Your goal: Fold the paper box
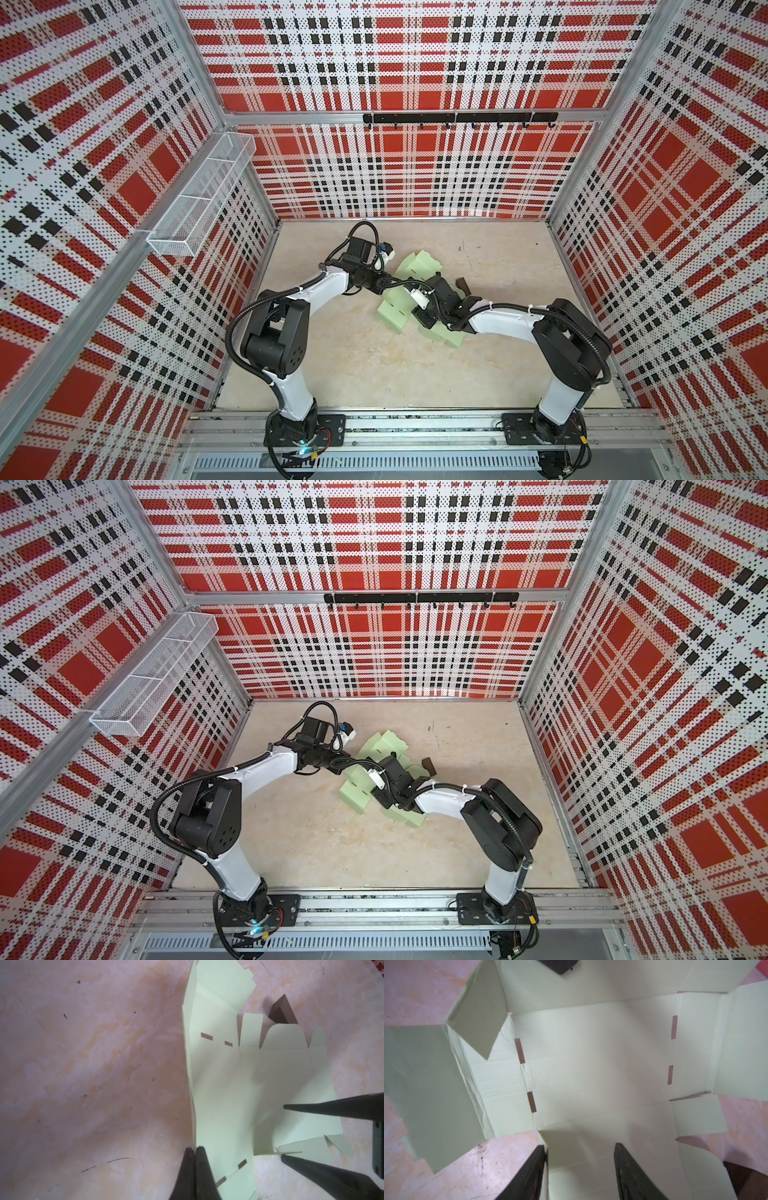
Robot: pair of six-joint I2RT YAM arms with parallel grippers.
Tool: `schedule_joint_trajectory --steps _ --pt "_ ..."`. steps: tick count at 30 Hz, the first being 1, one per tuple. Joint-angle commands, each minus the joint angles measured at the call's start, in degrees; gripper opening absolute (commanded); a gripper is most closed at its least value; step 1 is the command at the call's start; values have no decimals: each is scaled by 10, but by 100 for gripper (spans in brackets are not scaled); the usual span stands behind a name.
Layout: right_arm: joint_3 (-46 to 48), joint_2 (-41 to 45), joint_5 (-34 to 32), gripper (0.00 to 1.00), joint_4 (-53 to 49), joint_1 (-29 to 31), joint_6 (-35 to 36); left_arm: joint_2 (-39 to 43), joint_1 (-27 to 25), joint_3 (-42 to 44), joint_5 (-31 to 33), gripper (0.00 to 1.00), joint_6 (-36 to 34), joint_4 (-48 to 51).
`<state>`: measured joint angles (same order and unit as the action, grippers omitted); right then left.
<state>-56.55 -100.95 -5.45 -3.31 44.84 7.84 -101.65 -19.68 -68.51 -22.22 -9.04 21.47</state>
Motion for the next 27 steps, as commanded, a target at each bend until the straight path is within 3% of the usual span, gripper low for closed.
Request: schedule_joint_trajectory --steps 1,11,17,24,26,27 --pt "2 -3 -11 56 15 -9 -8 22 -4 6 1 0 -8 4" --pt "7 -37 -8 56 34 -20 -35 30 -7 8 3 0 -7 2" --pt "8 13 -15 60 45 -21 -49 43 -8 5 16 0 -11 0" --pt "39 118 -93 88 77 -33 -81 72 -11 -4 47 0 -49 15" --pt "59 147 -113 100 101 -42 -120 80 -10 -9 55 0 -62 23" --pt "63 157 -122 100 98 -51 -154 84 -9 -12 57 0 -69 28"
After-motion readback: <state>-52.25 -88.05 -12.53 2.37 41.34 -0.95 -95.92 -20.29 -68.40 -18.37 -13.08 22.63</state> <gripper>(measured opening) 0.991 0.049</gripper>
